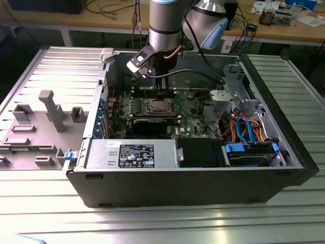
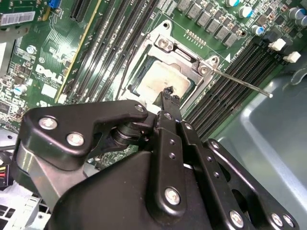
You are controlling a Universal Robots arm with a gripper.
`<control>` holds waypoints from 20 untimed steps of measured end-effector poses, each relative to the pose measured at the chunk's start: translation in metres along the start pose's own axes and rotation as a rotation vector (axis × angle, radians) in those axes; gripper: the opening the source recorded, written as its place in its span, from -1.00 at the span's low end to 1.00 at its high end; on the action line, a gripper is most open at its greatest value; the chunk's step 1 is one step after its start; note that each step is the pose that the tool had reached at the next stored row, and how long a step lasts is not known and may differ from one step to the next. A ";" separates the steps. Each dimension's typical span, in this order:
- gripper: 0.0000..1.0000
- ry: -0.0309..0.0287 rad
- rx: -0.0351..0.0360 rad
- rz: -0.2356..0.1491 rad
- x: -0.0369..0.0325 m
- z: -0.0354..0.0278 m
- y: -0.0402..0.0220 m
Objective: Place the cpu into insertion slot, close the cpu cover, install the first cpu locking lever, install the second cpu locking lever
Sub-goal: 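Install the first cpu locking lever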
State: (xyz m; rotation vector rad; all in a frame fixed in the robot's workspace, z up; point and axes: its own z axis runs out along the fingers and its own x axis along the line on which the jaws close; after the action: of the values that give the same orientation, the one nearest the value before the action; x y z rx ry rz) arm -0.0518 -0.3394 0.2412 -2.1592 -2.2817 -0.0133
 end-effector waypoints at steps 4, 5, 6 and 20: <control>-0.79 0.0000 0.0000 0.000 0.0000 -0.0083 0.0001; -0.79 0.0000 0.0000 0.000 0.0001 -0.0099 0.0001; -0.79 0.0000 0.0000 0.000 0.0001 -0.0111 0.0001; -0.79 0.0002 0.0012 -0.029 0.0001 -0.0238 0.0001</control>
State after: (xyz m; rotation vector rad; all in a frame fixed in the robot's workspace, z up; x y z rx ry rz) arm -0.0519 -0.3394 0.2650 -2.1250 -2.3125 -0.0122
